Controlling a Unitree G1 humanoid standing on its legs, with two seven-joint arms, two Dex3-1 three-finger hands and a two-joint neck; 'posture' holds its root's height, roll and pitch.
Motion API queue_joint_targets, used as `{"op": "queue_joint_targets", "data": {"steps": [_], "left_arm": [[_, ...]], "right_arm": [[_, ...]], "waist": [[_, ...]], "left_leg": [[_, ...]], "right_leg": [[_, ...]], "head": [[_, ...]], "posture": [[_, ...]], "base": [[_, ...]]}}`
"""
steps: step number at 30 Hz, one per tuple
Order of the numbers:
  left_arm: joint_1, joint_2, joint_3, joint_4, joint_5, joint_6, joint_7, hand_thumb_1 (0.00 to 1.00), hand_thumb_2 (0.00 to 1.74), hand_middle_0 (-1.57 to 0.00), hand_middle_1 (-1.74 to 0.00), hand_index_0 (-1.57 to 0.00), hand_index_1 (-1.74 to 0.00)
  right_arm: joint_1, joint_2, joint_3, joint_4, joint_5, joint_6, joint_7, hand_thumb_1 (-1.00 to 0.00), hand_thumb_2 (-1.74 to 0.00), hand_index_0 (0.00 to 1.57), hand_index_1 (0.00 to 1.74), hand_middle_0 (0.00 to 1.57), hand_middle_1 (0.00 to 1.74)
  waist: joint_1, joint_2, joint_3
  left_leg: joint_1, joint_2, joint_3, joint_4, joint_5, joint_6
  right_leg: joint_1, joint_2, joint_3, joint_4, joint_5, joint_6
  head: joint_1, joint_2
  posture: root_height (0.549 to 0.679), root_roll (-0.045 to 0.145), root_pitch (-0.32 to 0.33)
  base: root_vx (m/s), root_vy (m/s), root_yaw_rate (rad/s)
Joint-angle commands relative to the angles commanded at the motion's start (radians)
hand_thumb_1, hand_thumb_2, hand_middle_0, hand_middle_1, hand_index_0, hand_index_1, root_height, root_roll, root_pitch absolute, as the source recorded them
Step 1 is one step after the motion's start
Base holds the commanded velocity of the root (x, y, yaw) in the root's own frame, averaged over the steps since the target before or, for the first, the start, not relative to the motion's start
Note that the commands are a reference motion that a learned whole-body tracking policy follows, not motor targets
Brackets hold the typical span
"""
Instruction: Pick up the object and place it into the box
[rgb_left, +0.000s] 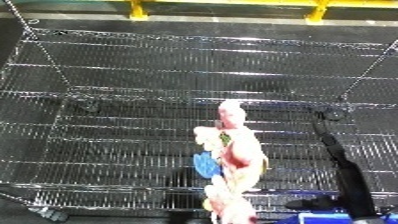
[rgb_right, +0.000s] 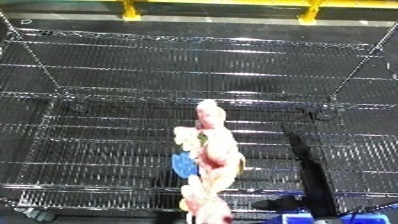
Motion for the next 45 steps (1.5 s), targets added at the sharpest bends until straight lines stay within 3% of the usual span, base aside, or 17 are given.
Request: {"op": "queue_joint_targets", "data": {"steps": [11,21,26,32,42,45], "left_arm": [[0.02,0.006,-0.008,-0.004,-0.008,0.002,-0.012,1.0,1.74,-1.57,-1.74,-1.57,-1.74],[0.032,0.046,-0.049,-0.014,-0.027,-0.008,-0.026,1.0,1.74,-1.57,-1.74,-1.57,-1.74],[0.027,0.066,-0.076,-0.02,-0.03,-0.017,-0.032,1.0,1.74,-1.57,-1.74,-1.57,-1.74],[0.015,0.083,-0.107,-0.026,-0.04,-0.032,-0.033,1.0,1.74,-1.57,-1.74,-1.57,-1.74],[-0.004,0.094,-0.143,-0.023,-0.049,-0.054,-0.024,1.0,1.74,-1.57,-1.74,-1.57,-1.74],[-0.004,0.097,-0.147,-0.028,-0.057,-0.062,-0.024,1.0,1.74,-1.57,-1.74,-1.57,-1.74]], "right_arm": [[-0.044,-0.03,0.036,0.001,-0.004,0.006,0.016,0.0,0.0,0.0,0.0,0.0,0.0],[-0.264,-0.231,0.202,0.115,-0.085,0.032,0.06,0.0,0.0,0.0,0.0,0.0,0.0],[-0.375,-0.281,0.316,0.17,-0.143,0.039,0.093,0.0,0.0,0.0,0.0,0.0,0.0],[-0.484,-0.277,0.434,0.275,-0.159,0.063,0.112,0.0,0.0,0.0,0.0,0.0,0.0],[-0.629,-0.221,0.566,0.505,-0.163,0.066,0.119,0.0,0.0,0.0,0.0,0.0,0.0],[-0.661,-0.209,0.591,0.595,-0.164,0.079,0.126,0.0,0.0,0.0,0.0,0.0,0.0]], "waist": [[0.014,0.002,0.004],[0.056,0.014,0.026],[0.081,0.019,0.038],[0.104,0.031,0.057],[0.125,0.063,0.095],[0.133,0.073,0.1]], "left_leg": [[-0.004,-0.006,-0.005,0.003,-0.002,0.0005],[-0.033,-0.016,-0.021,0.022,-0.002,-0.0027],[-0.047,-0.021,-0.029,0.029,-0.001,-0.0031],[-0.068,-0.025,-0.038,0.043,-0.003,-0.0038],[-0.137,-0.038,-0.054,0.083,-0.006,-0.001],[-0.165,-0.041,-0.057,0.095,-0.005,-0.001]], "right_leg": [[-0.005,-0.0036,0.0,0.001,0.003,0.0005],[-0.034,-0.0133,-0.002,0.022,0.012,0.0045],[-0.046,-0.0148,-0.004,0.026,0.017,0.0059],[-0.068,-0.0176,-0.005,0.039,0.02,0.0074],[-0.134,-0.0247,0.002,0.07,0.028,0.0085],[-0.161,-0.0265,0.005,0.078,0.033,0.0086]], "head": [[0.036,-0.032],[0.091,-0.092],[0.113,-0.099],[0.147,-0.079],[0.207,-0.023],[0.23,-0.001]], "posture": [[0.635,0.038,-0.187],[0.632,0.035,-0.176],[0.632,0.034,-0.169],[0.63,0.032,-0.16],[0.624,0.028,-0.128],[0.623,0.027,-0.113]], "base": [[0.01,0.008,0.021],[0.006,0.0,0.057],[0.003,0.0,0.024],[-0.005,0.001,0.019],[-0.022,0.014,0.022],[-0.018,0.02,0.033]]}}
